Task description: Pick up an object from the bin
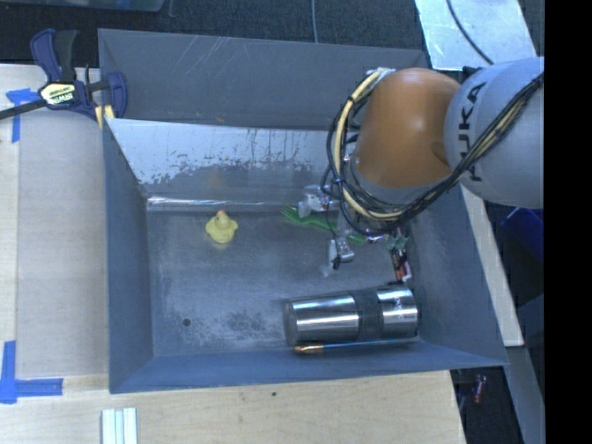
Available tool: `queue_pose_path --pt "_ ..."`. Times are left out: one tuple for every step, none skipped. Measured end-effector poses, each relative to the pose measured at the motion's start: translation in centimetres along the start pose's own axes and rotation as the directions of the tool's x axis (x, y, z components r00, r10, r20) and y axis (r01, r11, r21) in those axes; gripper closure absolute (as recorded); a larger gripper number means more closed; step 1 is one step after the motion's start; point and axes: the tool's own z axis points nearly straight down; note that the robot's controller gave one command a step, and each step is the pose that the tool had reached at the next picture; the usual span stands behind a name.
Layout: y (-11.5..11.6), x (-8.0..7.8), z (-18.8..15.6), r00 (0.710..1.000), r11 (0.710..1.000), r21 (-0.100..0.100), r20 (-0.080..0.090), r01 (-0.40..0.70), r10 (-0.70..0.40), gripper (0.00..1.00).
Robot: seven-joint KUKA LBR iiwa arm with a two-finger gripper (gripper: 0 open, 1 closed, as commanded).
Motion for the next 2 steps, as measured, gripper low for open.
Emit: queue_pose_path --pt "-3.1 -1.6 0.1 0.984 0.984 0.008 0.007 0.179 -0.179 0.0" --pt "0.8 0.1 0.4 0.981 0.981 0.001 0.004 0.195 -0.195 0.0"
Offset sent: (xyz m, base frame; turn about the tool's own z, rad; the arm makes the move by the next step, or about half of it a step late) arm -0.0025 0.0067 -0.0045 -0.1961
